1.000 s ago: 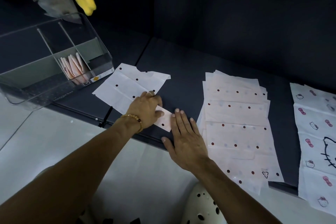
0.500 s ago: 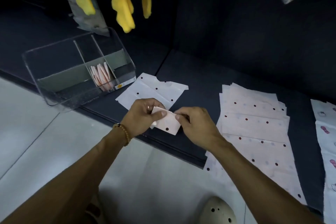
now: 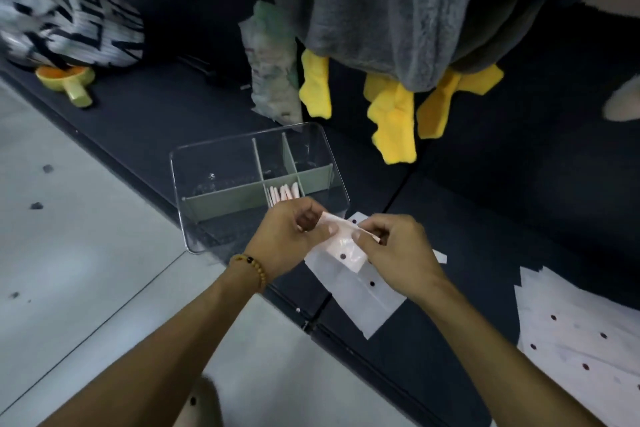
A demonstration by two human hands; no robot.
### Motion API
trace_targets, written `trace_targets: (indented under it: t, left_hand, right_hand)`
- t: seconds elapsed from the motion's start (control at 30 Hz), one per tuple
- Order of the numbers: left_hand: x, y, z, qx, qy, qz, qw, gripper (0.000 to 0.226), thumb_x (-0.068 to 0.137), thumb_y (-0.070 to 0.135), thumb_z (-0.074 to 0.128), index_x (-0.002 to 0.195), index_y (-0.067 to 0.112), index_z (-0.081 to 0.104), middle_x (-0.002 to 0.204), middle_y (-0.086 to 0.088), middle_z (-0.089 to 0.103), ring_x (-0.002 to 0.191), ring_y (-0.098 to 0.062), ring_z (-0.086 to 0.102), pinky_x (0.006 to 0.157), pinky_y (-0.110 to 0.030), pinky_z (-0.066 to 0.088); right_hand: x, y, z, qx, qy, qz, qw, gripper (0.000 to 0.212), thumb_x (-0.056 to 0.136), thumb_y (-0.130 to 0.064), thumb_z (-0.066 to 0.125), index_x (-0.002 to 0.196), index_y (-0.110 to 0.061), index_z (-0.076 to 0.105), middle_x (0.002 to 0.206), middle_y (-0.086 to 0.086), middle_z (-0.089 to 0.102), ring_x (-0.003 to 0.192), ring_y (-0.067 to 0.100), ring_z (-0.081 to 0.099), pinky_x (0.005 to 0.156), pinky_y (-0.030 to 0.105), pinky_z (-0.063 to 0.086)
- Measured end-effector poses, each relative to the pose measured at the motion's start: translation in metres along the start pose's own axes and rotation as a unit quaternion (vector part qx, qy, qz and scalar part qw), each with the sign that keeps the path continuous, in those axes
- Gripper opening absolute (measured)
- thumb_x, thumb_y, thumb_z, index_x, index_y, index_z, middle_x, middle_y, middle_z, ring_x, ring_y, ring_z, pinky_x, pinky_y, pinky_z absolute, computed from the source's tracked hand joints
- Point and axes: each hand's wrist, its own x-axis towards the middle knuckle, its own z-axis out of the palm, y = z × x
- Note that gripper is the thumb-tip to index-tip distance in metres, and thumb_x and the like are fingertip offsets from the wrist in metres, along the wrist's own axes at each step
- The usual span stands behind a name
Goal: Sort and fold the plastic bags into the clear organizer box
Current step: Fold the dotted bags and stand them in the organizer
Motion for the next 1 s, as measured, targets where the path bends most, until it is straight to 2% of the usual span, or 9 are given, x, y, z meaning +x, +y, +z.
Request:
trace_targets:
  t: [0.17, 0.27, 0.33, 0.47, 0.57, 0.73, 0.8, 0.93, 1.0]
  left_hand:
    - [0.023, -0.028, -0.031, 0.286, -0.009, 0.083, 0.955, 0.038, 0.075, 0.055, 0.068, 0.102, 0.027, 0.069, 0.101, 0.008, 0.049, 0.097, -0.012, 0.047, 0.085, -0.029, 0.044]
    - [0.033, -0.039, -0.034, 0.421, -0.086, 0.102, 0.897, 0.052, 0.077, 0.072, 0.048, 0.108, 0.034, 0.067, 0.107, 0.004, 0.045, 0.105, -0.016, 0.040, 0.091, -0.035, 0.039]
    - [0.035, -0.044, -0.037, 0.473, -0.089, 0.113, 0.869, 0.061, 0.078, 0.075, 0.032, 0.104, 0.033, 0.069, 0.107, 0.001, 0.049, 0.103, -0.019, 0.040, 0.091, -0.037, 0.039]
    - [0.023, -0.062, -0.047, 0.477, 0.023, 0.153, 0.865, 0.039, 0.085, 0.056, 0.053, 0.096, 0.024, 0.073, 0.093, -0.003, 0.054, 0.087, -0.021, 0.045, 0.074, -0.037, 0.044]
    - [0.017, -0.072, -0.047, 0.458, 0.033, 0.113, 0.881, 0.032, 0.088, 0.049, 0.052, 0.103, 0.025, 0.070, 0.092, -0.001, 0.052, 0.085, -0.019, 0.045, 0.071, -0.034, 0.044]
    - [0.018, -0.076, -0.037, 0.374, 0.055, 0.072, 0.923, 0.029, 0.090, 0.043, 0.054, 0.108, 0.026, 0.067, 0.095, 0.002, 0.052, 0.087, -0.016, 0.047, 0.076, -0.034, 0.048]
    - [0.017, -0.077, -0.036, 0.350, 0.057, 0.065, 0.933, 0.032, 0.090, 0.044, 0.052, 0.112, 0.025, 0.066, 0.096, 0.003, 0.052, 0.088, -0.015, 0.048, 0.077, -0.034, 0.049]
    - [0.017, -0.078, -0.038, 0.292, 0.057, 0.073, 0.952, 0.039, 0.095, 0.040, 0.036, 0.116, 0.023, 0.064, 0.090, 0.007, 0.047, 0.084, -0.012, 0.047, 0.072, -0.035, 0.050]
    - [0.018, -0.081, -0.039, 0.287, 0.058, 0.066, 0.954, 0.035, 0.095, 0.036, 0.041, 0.121, 0.025, 0.062, 0.092, 0.009, 0.046, 0.084, -0.011, 0.047, 0.071, -0.032, 0.050]
  right_hand:
    - [0.019, 0.012, 0.009, 0.030, 0.055, 0.047, 0.997, 0.015, 0.090, -0.020, 0.063, 0.077, -0.023, 0.069, 0.070, -0.011, 0.066, 0.061, 0.004, 0.061, 0.055, 0.021, 0.048]
    - [0.025, 0.017, 0.017, 0.035, 0.066, 0.058, 0.996, 0.015, 0.090, -0.021, 0.062, 0.077, -0.025, 0.068, 0.073, -0.010, 0.067, 0.069, 0.008, 0.064, 0.060, 0.027, 0.052]
    - [0.029, 0.016, 0.023, 0.043, 0.080, 0.060, 0.994, 0.015, 0.090, -0.020, 0.063, 0.077, -0.026, 0.067, 0.072, -0.009, 0.067, 0.072, 0.013, 0.065, 0.063, 0.031, 0.055]
    - [0.044, 0.002, 0.038, 0.112, 0.079, 0.061, 0.989, 0.019, 0.090, -0.012, 0.063, 0.075, -0.024, 0.064, 0.068, -0.008, 0.068, 0.059, 0.011, 0.069, 0.056, 0.028, 0.059]
    - [0.060, -0.011, 0.058, 0.103, 0.051, 0.063, 0.991, 0.015, 0.088, -0.010, 0.063, 0.076, -0.018, 0.064, 0.071, -0.002, 0.069, 0.059, 0.013, 0.070, 0.057, 0.030, 0.059]
    - [0.080, -0.024, 0.082, -0.205, 0.084, 0.000, 0.975, 0.010, 0.089, -0.018, 0.058, 0.085, -0.013, 0.066, 0.084, 0.003, 0.069, 0.077, 0.023, 0.062, 0.063, 0.030, 0.052]
    - [0.081, -0.024, 0.089, -0.263, 0.065, -0.013, 0.963, 0.010, 0.090, -0.020, 0.058, 0.090, -0.013, 0.065, 0.087, 0.005, 0.069, 0.078, 0.025, 0.064, 0.065, 0.034, 0.053]
    - [0.083, -0.025, 0.090, -0.181, 0.058, -0.019, 0.982, 0.015, 0.091, -0.027, 0.059, 0.097, -0.015, 0.066, 0.083, 0.000, 0.070, 0.080, 0.020, 0.064, 0.066, 0.028, 0.047]
    - [0.081, -0.024, 0.087, -0.147, 0.070, -0.045, 0.986, 0.015, 0.091, -0.026, 0.060, 0.099, -0.017, 0.068, 0.085, -0.003, 0.071, 0.080, 0.016, 0.063, 0.071, 0.029, 0.051]
